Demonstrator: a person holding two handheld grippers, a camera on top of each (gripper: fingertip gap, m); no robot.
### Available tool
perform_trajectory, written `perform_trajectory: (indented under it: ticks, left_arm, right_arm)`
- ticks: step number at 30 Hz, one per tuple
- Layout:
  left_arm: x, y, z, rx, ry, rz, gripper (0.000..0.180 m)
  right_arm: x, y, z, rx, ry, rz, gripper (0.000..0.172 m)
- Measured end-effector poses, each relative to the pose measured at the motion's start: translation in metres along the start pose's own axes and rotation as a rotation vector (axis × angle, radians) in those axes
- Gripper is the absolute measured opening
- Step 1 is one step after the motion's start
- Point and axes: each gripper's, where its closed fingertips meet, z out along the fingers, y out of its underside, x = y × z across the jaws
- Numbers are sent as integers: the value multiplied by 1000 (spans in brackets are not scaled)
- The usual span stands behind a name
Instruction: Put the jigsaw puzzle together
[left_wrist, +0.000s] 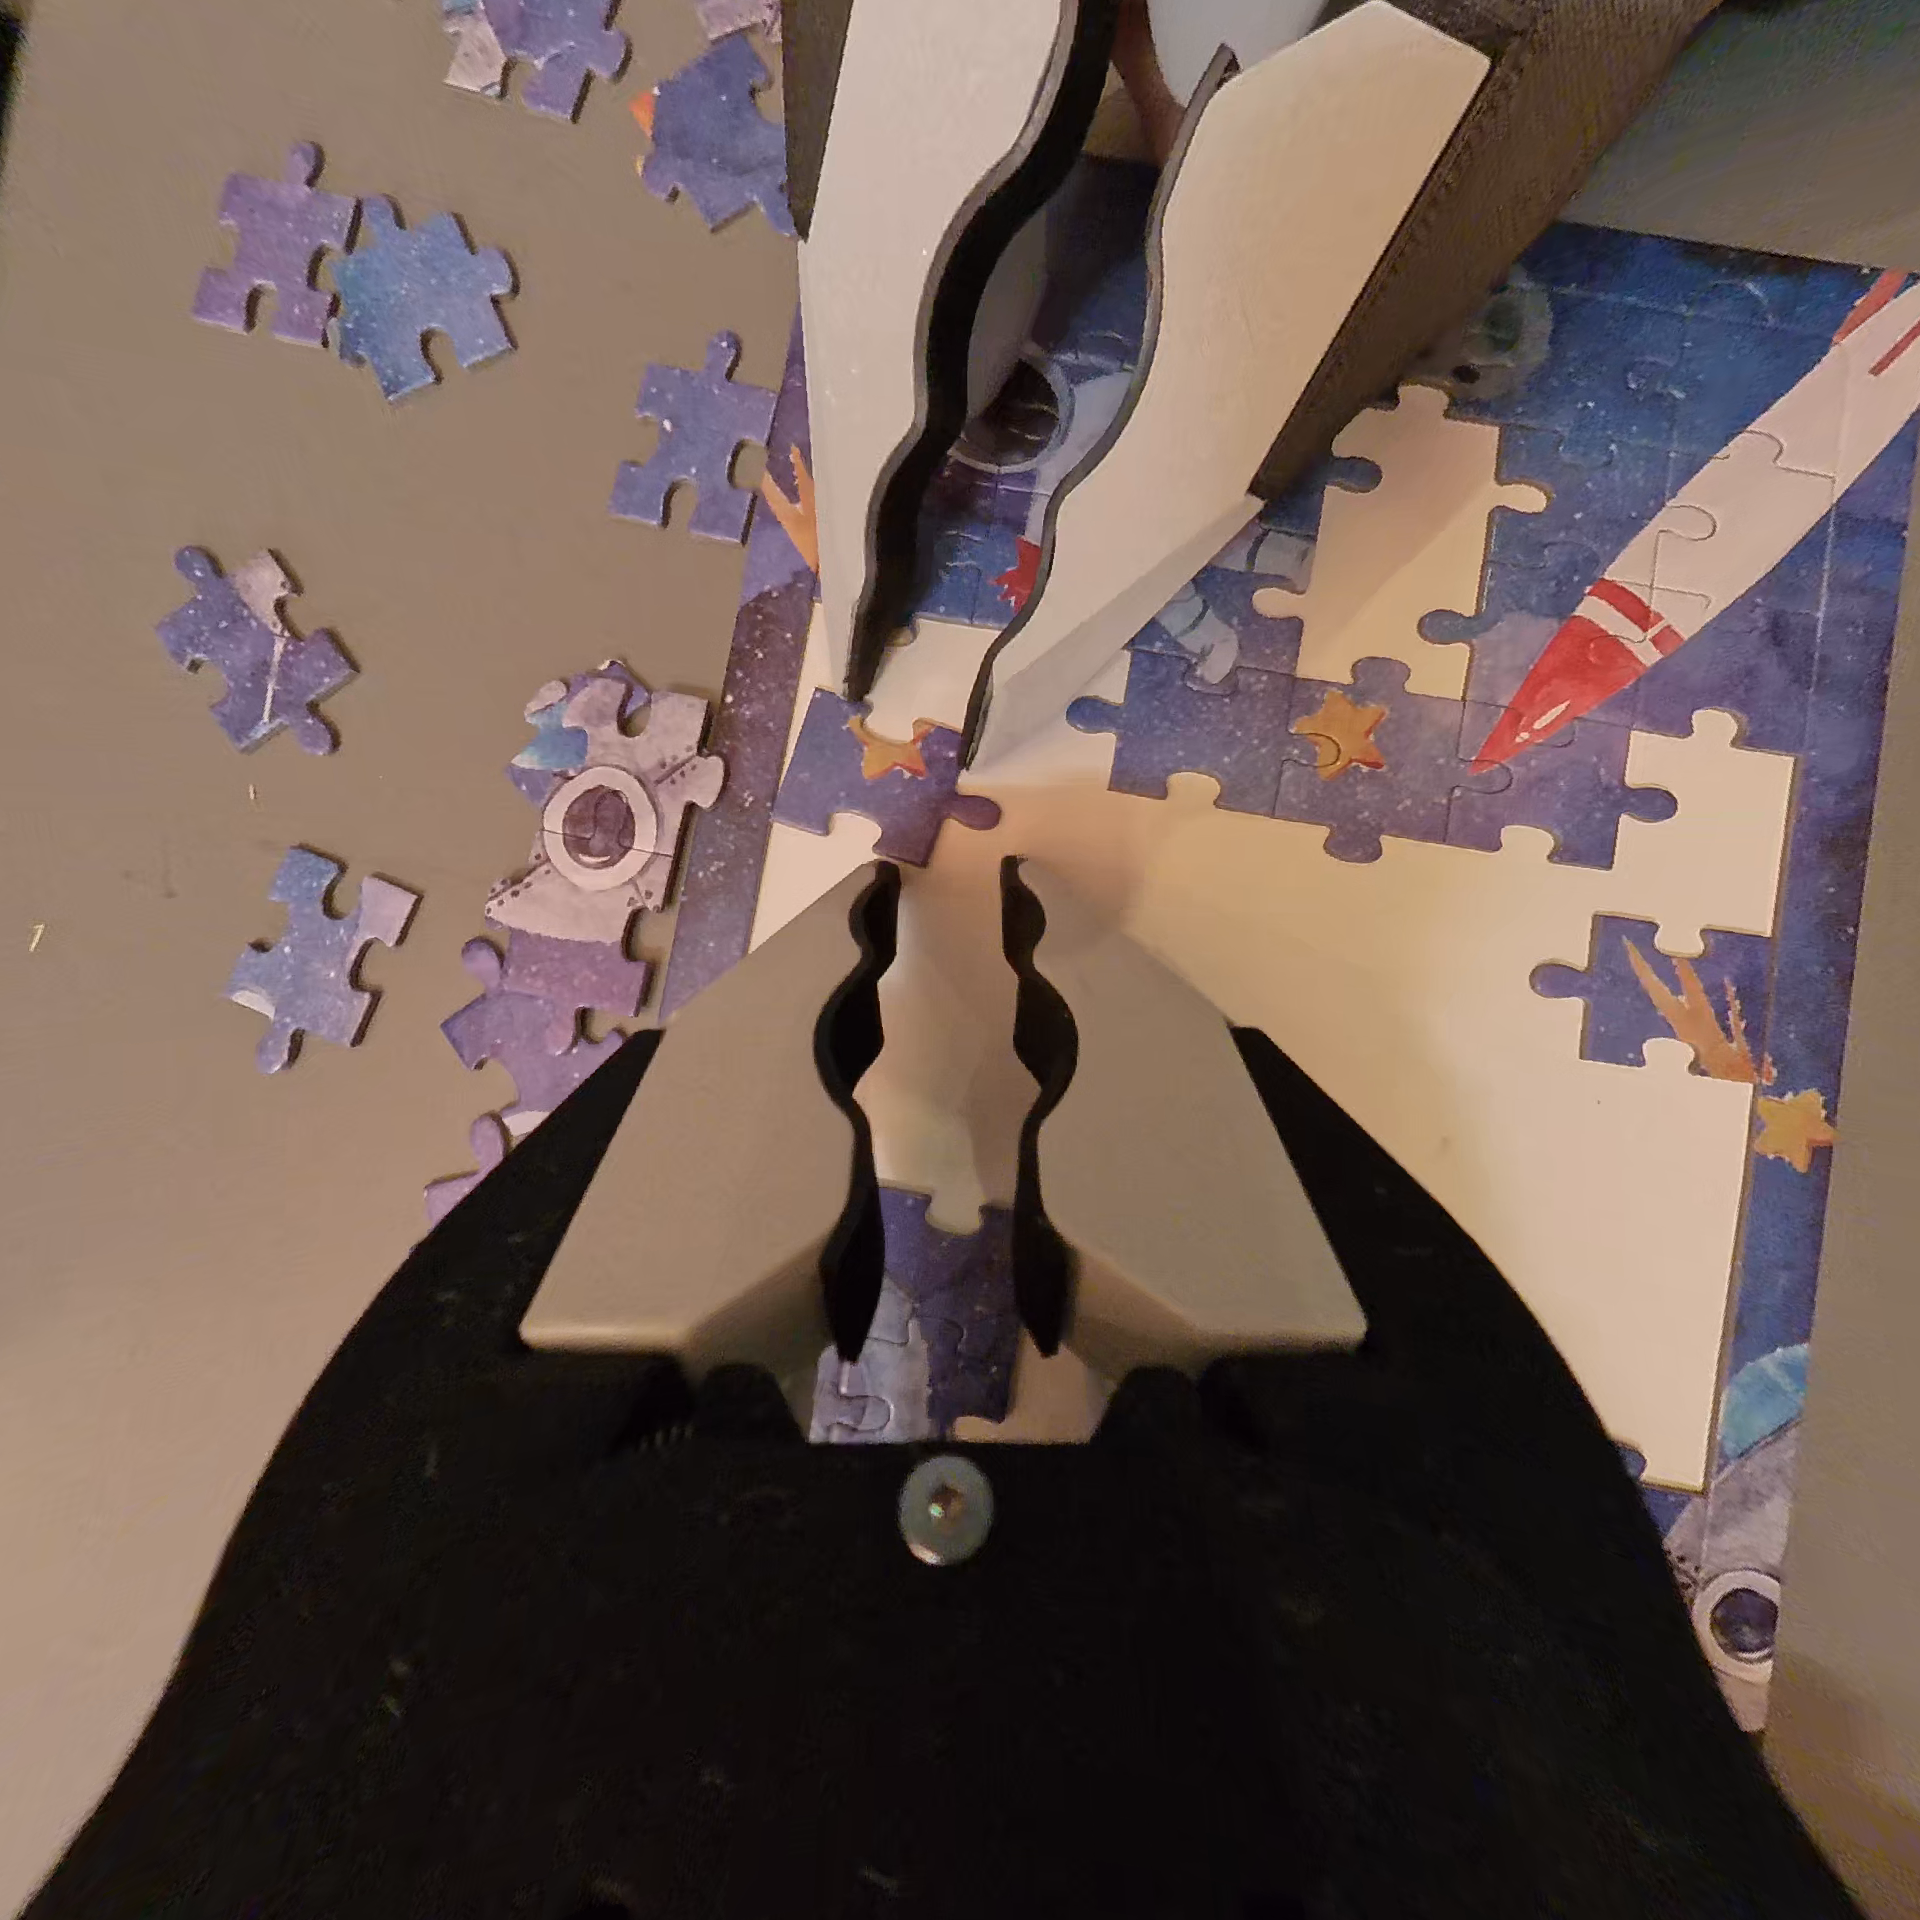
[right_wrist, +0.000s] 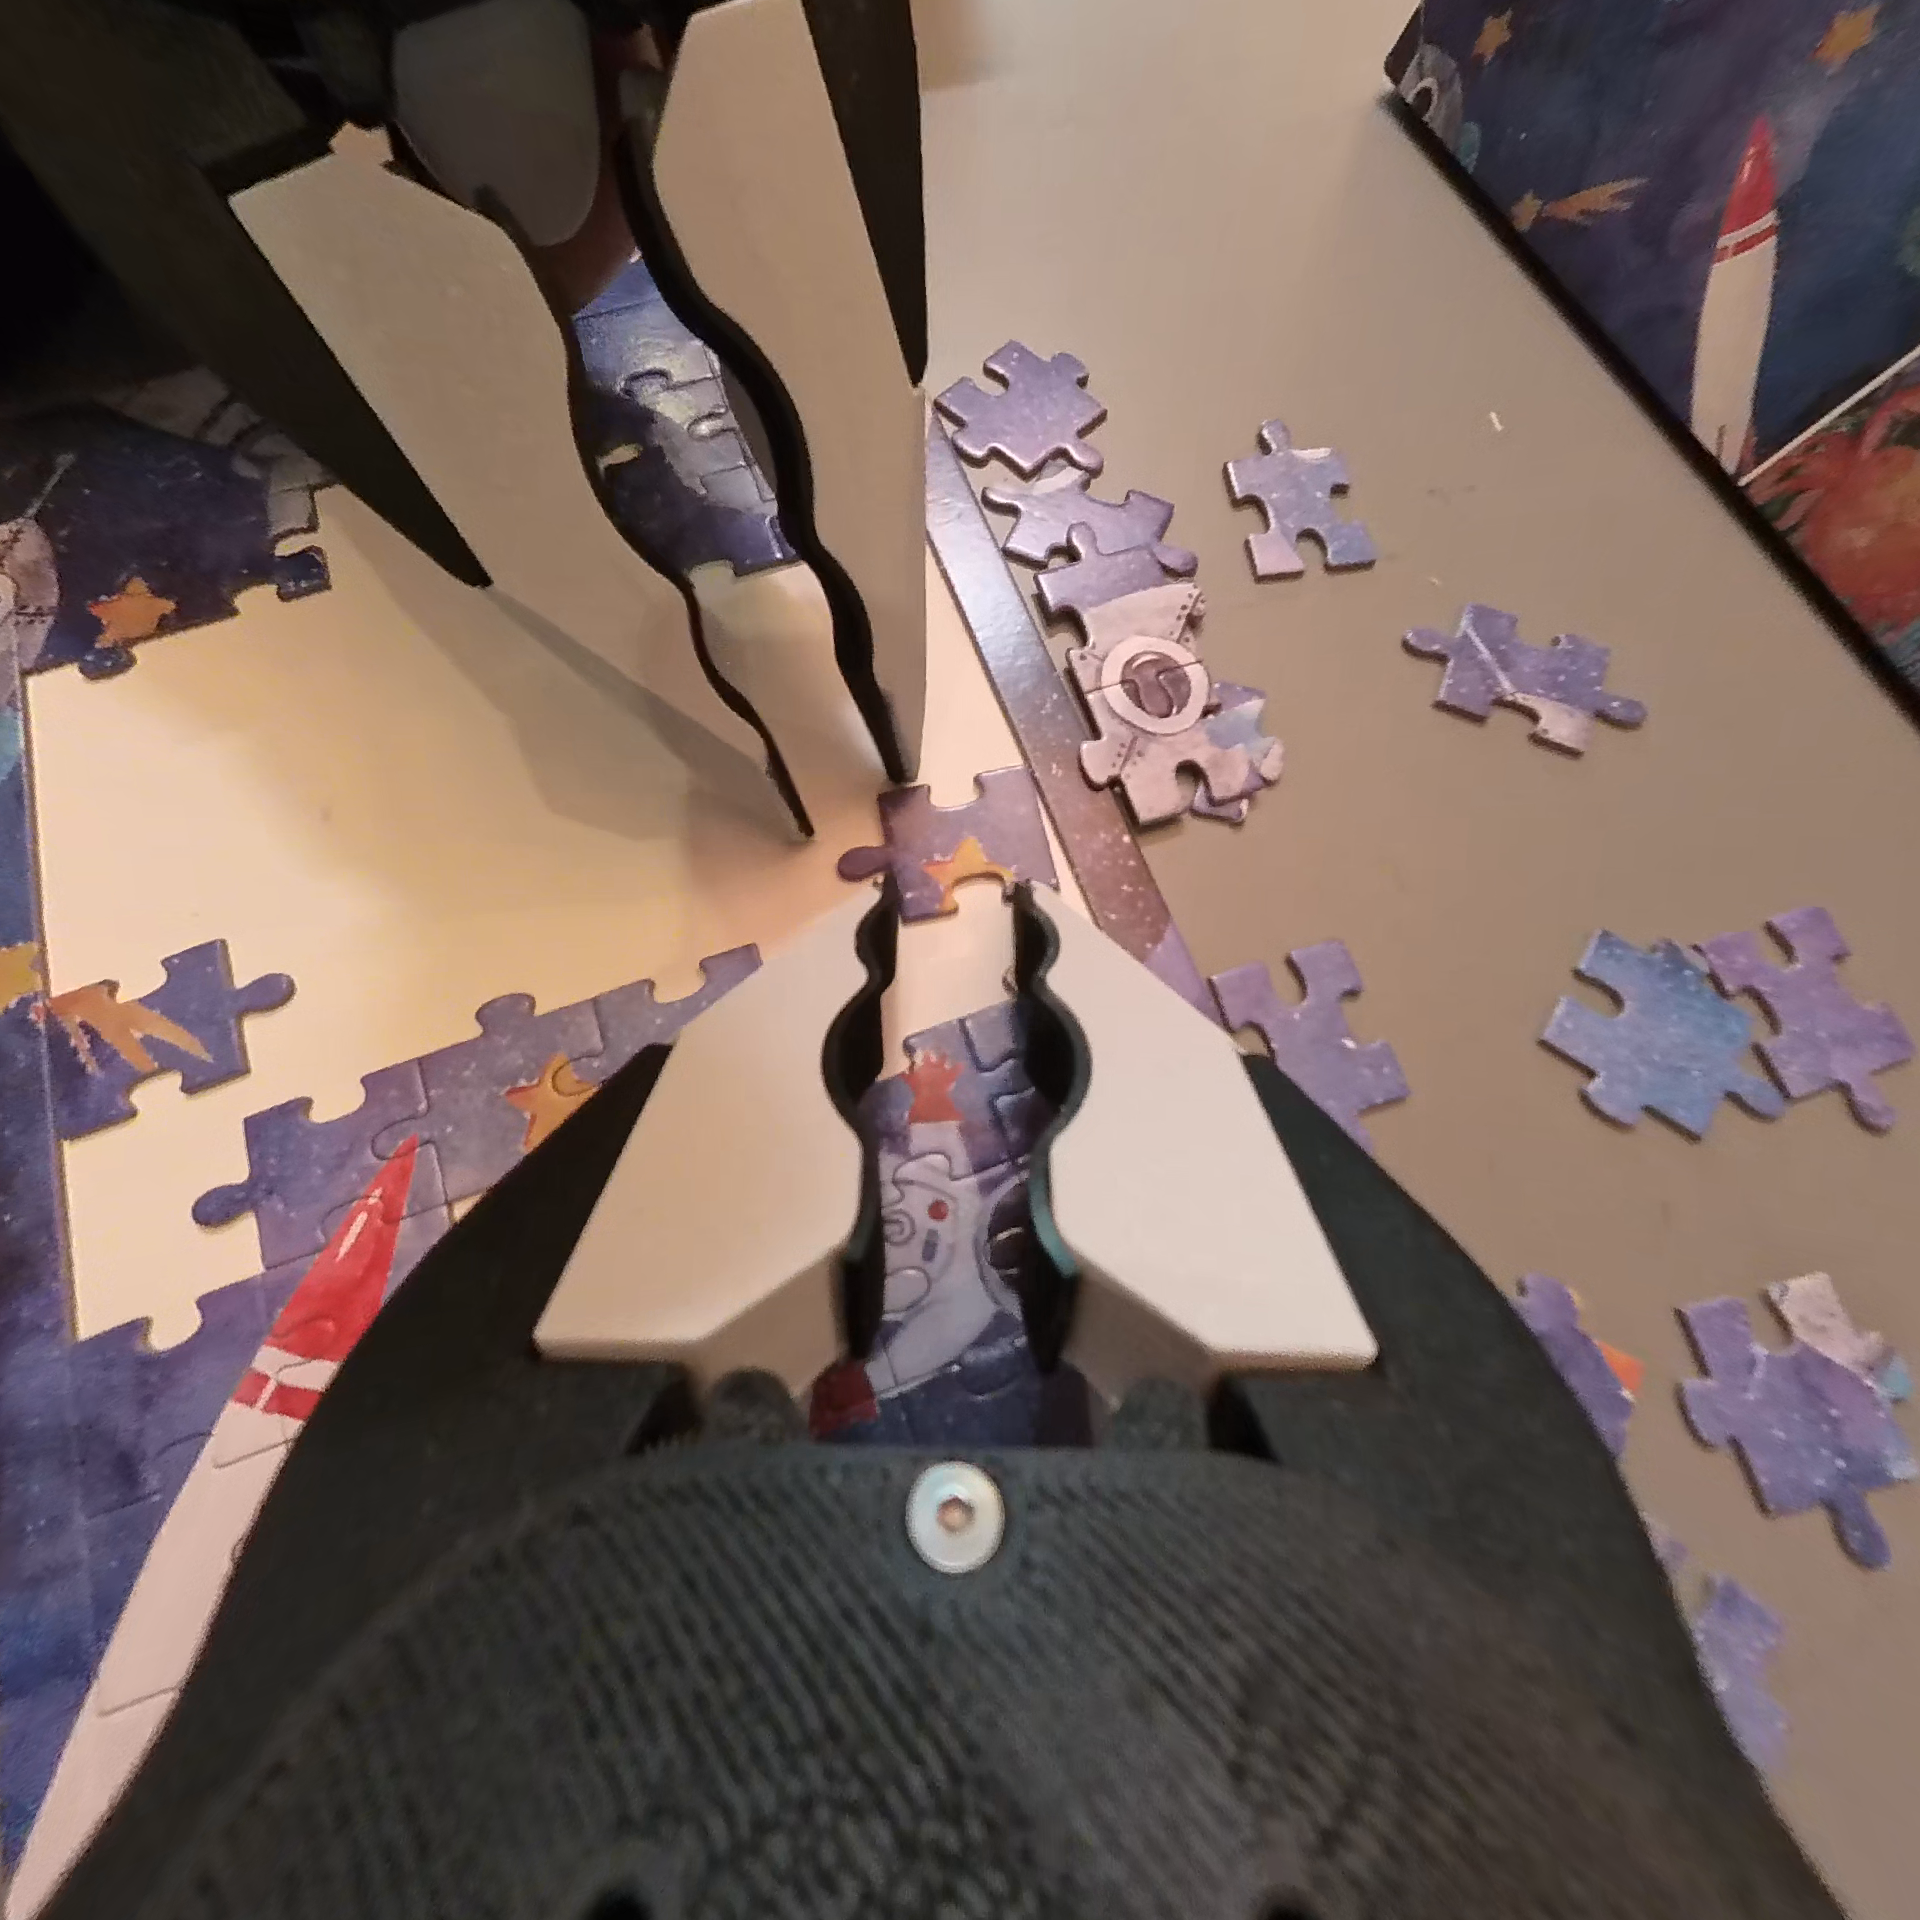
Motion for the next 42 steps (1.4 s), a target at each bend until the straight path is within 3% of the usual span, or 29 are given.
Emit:
perform_trajectory:
  ticks: [8, 31, 42]
  left_arm:
    - [-5, 3, -1, -2, -5, -22, 30]
    - [-7, 0, 0, 8, -34, -10, 23]
    - [-13, -8, -10, 79, -31, -48, 23]
  right_arm:
    - [-4, -3, 4, 1, -15, -25, 18]
    - [2, -4, 3, 4, 32, -25, 17]
    - [22, -18, -32, 156, 44, 66, 21]
